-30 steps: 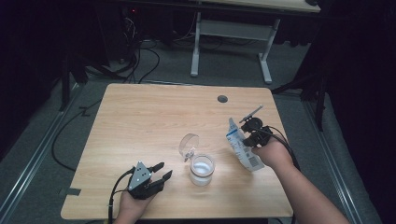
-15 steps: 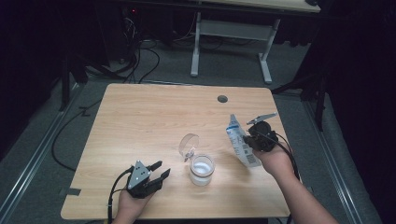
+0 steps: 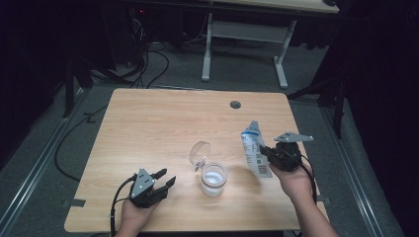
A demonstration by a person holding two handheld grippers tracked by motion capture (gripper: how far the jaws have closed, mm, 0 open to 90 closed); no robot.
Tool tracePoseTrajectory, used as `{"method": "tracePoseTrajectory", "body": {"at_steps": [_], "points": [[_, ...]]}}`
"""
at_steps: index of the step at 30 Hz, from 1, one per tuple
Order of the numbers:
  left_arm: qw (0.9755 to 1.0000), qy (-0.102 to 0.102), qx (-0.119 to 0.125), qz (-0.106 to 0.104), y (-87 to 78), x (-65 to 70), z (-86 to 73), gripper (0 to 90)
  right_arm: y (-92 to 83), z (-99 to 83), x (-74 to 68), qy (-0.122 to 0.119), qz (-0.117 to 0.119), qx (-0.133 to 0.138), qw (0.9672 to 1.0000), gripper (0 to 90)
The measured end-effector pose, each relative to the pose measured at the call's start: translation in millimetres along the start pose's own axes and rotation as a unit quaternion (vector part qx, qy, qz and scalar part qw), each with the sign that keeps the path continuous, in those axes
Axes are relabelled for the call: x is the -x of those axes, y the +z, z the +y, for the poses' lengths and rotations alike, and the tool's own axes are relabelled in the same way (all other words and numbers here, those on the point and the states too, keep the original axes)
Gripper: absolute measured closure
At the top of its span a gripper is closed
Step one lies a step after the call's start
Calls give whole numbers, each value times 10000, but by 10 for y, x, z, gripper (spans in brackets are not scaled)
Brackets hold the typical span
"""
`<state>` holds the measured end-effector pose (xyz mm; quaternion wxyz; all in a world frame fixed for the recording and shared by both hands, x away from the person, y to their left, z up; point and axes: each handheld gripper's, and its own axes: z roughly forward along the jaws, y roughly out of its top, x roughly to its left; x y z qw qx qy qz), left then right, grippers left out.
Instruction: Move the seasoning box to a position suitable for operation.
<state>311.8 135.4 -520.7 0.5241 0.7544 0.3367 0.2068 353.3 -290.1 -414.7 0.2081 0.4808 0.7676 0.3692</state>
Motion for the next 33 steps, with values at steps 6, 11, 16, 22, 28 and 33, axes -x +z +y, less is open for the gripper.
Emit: {"method": "tracePoseTrajectory", "body": {"at_steps": [6, 11, 16, 22, 28, 33], "points": [[10000, -14, -22, 26, 0, -1, -3, 535, -20, -228, 51, 198, 127, 536, 9983, 900], [10000, -38, -6, 44, -17, -10, -11, 534, 15, -387, 89, 282, 183, 869, 9956, 900], [9998, -153, 58, 106, -39, -36, -31, 531, 59, -468, 120, 355, 225, 1230, 9915, 900], [9994, -285, 68, 192, -65, -45, -57, 526, 120, -559, 140, 352, 301, 1456, 9883, 900], [9991, -313, 115, 262, -88, -18, -42, 526, 77, -634, 194, 416, 508, 1672, 9837, 900], [9993, -226, 132, 253, -114, -4, -28, 526, 55, -656, 230, 461, 496, 1777, 9818, 900]]}}
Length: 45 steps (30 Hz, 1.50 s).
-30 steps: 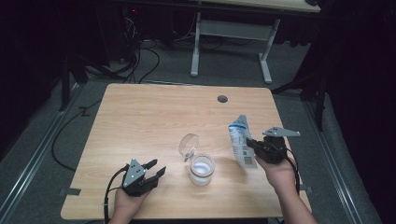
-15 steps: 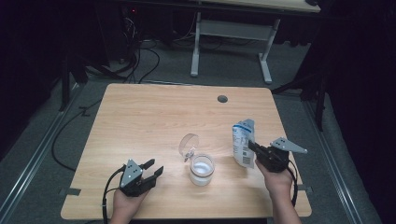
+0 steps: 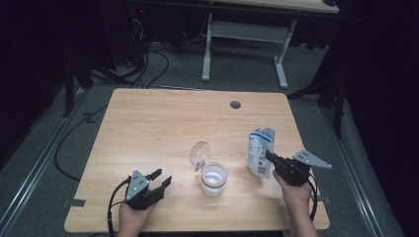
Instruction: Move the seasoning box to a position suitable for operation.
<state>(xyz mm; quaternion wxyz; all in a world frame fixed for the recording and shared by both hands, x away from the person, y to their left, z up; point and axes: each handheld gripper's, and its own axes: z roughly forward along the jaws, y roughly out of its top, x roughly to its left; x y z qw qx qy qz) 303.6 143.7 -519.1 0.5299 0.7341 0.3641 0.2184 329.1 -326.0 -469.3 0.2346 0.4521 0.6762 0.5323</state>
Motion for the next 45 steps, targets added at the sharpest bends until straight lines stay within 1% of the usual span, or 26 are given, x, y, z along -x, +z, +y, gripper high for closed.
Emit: {"method": "tracePoseTrajectory", "body": {"at_steps": [6, 7, 9, 11, 12, 13, 16, 17, 20, 21, 24, 28, 36, 37, 40, 41, 45], "points": [[10000, -12, 19, -39, -37, -32, -2, 524, 39, -29, 1, -96, -123, 11, 9999, 900], [10000, -29, 14, -48, -44, -46, -5, 522, 46, -37, 15, -136, -183, 33, 9997, 900], [10000, -32, 16, -50, -56, -56, -8, 522, 57, -46, 42, -162, -301, -9, 9994, 900], [10000, -42, 18, -41, -65, -63, -11, 521, 63, -63, 86, -110, -349, 16, 9993, 900], [10000, -42, 18, -41, -65, -63, -11, 521, 63, -63, 86, -110, -349, 16, 9993, 900], [10000, -71, 34, -34, -66, -65, -12, 521, 68, -77, 124, -91, -395, 40, 9992, 900], [10000, -50, 28, -39, -62, -52, -11, 521, 63, -95, 174, -23, -411, 141, 9991, 900], [10000, -45, 27, -43, -61, -47, -10, 521, 64, -98, 184, -30, -416, 173, 9990, 900], [10000, -44, 27, -50, -58, -38, -8, 520, 67, -109, 192, -28, -458, 158, 9988, 900], [10000, -37, 13, -73, -51, -32, -8, 519, 60, -130, 206, -22, -436, 186, 9989, 900], [10000, -24, -4, -96, -41, -25, -8, 518, 25, -158, 214, -4, -474, 173, 9987, 897], [9999, -21, 2, -98, -44, -26, -7, 518, -5, -184, 209, -23, -477, 143, 9988, 895], [9999, -25, 19, -146, -44, -35, 1, 515, -90, -231, 156, -133, -525, 32, 9985, 876], [9999, -3, 17, -159, -38, -26, 2, 515, -95, -233, 145, -174, -541, 22, 9984, 873], [9998, 6, 17, -173, -37, -22, 4, 515, -103, -236, 125, -192, -538, 10, 9984, 872], [9998, 6, 24, -176, -35, -21, 4, 515, -106, -237, 110, -241, -556, -1, 9982, 872], [9998, 14, 24, -179, -38, -18, 6, 514, -104, -243, 102, -237, -551, 4, 9982, 863]]}}
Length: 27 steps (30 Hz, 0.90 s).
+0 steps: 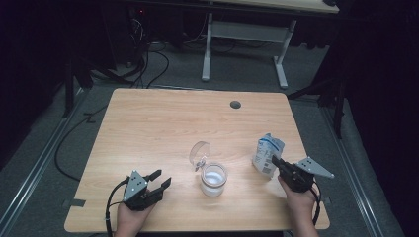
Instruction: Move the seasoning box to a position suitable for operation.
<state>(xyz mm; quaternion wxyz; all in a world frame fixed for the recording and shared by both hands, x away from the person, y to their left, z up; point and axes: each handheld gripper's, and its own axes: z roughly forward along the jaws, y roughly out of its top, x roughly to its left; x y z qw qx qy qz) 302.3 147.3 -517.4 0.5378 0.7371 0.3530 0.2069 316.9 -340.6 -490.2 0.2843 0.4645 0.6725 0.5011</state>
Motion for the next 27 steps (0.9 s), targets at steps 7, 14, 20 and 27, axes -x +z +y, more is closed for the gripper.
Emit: {"method": "tracePoseTrajectory", "body": {"at_steps": [7, 14, 20, 27], "points": [[10000, -4, -6, -6, 3, 1, 1, 514, 11, -5, -6, -6, 32, -11, 10000, 841], [10000, -10, -26, -21, 5, -4, -1, 513, 21, -9, -7, 22, 25, -40, 10000, 803], [10000, -5, -31, -32, 6, -3, 0, 513, 31, -9, -5, 75, 3, -68, 9999, 736], [10000, 4, -49, -48, 21, 3, -4, 513, 49, -11, -5, 82, 25, -92, 9999, 687]]}}
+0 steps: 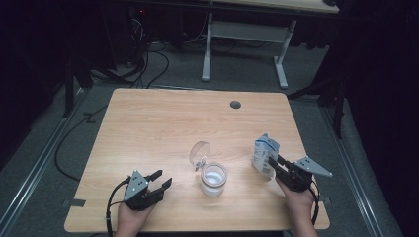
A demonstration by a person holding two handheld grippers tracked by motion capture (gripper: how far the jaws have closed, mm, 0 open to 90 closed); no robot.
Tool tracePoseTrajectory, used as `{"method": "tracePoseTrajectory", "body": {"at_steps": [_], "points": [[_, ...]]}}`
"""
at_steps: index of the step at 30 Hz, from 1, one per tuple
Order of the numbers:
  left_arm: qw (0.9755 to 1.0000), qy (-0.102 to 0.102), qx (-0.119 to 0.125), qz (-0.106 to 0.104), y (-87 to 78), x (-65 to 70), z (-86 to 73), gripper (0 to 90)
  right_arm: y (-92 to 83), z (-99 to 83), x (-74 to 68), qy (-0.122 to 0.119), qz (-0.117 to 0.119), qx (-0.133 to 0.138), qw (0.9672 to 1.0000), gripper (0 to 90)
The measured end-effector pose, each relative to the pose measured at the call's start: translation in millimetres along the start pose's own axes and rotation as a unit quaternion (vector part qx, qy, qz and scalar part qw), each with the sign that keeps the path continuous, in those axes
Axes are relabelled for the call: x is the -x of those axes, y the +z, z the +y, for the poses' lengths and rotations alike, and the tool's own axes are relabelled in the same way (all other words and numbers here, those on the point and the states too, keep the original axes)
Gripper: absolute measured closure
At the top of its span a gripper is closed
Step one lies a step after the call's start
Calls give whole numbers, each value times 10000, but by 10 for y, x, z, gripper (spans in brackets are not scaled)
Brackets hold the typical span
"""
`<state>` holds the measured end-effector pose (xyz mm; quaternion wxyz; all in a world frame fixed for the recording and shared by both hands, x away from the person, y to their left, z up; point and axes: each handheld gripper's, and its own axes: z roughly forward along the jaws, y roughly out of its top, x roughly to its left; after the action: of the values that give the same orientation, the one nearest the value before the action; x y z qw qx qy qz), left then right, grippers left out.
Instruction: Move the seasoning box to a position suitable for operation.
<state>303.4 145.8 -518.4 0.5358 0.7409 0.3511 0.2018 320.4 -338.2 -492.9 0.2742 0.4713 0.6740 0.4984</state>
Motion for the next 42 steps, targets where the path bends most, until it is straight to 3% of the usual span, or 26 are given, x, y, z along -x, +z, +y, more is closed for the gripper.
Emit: {"method": "tracePoseTrajectory", "body": {"at_steps": [5, 9, 16, 24, 27, 42], "points": [[10000, -9, -7, 2, 0, -3, -2, 513, 30, -4, -21, -81, -57, -56, 9999, 750], [10000, -25, 1, 2, 2, -6, -6, 513, 43, -7, -21, -34, -17, -96, 9999, 677], [10000, -14, -14, -5, 3, -3, -4, 513, 50, -8, -28, -3, 3, -102, 9999, 629], [9999, -21, -127, 28, 27, 0, -9, 518, 48, 6, -38, 25, -24, -59, 10000, 454], [9999, -24, -160, 48, 31, -3, -7, 519, 43, -1, -37, -25, -61, -179, 9998, 412], [9994, 45, -313, 103, 80, 30, -7, 515, -101, -154, -43, -94, -317, -477, 9983, 402]]}}
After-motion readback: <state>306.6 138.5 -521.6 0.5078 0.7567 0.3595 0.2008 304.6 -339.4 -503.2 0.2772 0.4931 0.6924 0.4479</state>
